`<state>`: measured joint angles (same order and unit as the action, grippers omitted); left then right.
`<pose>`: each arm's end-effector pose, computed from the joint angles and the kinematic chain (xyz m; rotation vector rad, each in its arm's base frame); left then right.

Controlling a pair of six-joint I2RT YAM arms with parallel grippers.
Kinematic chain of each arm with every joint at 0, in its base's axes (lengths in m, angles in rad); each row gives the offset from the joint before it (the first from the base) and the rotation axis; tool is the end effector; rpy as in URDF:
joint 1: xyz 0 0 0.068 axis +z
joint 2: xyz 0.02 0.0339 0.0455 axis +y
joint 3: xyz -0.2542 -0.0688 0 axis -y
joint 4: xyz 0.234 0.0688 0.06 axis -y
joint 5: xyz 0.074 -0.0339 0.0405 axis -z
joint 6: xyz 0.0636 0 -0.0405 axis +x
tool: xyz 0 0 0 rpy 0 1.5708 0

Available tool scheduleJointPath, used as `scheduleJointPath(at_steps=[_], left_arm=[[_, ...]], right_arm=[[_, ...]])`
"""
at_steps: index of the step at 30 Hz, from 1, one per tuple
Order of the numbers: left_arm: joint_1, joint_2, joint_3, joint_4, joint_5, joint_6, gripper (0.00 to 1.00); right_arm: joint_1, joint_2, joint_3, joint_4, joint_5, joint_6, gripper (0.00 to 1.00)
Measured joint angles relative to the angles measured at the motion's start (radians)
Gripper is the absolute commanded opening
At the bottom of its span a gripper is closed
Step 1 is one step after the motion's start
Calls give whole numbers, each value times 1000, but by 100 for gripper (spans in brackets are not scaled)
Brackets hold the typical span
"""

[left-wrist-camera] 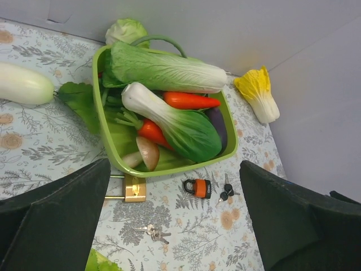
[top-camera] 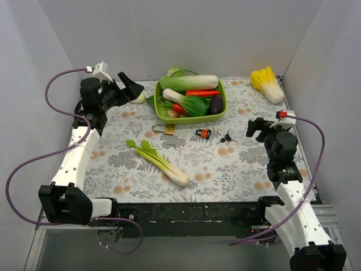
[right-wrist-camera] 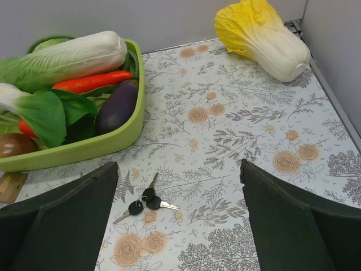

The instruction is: Unlock with the key

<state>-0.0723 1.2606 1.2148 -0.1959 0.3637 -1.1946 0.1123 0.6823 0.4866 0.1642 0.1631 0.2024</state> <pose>0.3060 -0.0448 0.3729 -0.8017 1.8045 -1.1960 0.2005 0.0122 0.2828 0.1984 1.5907 0.1137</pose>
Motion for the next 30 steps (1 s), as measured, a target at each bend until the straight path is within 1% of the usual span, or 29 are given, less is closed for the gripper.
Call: scheduleJointPath(at_steps=[7,11,17,23,25,27,30], left_arm=[[0,32,-39,-5,-46,-6,98],[0,24,-76,-11,-106,13,98],[0,-9,-123,-36,-204,94,98],[-9,-30,-124,-40,-293,140,98],[-47,-28,-120,-45,-327,151,98],[-119,-18,-99,-68,-368,169,98],[-271,43,-4,-111,-412,199,98]], right_arm=[[0,-6,2,-16,-7,5,97],[0,47,39,-64,-17,5,97],[0,82,123,-182,-25,15,88],[0,163,216,-294,-85,20,86],[0,195,218,-311,-107,23,83],[0,233,218,-329,-129,27,79],[0,307,218,-338,-172,35,74]])
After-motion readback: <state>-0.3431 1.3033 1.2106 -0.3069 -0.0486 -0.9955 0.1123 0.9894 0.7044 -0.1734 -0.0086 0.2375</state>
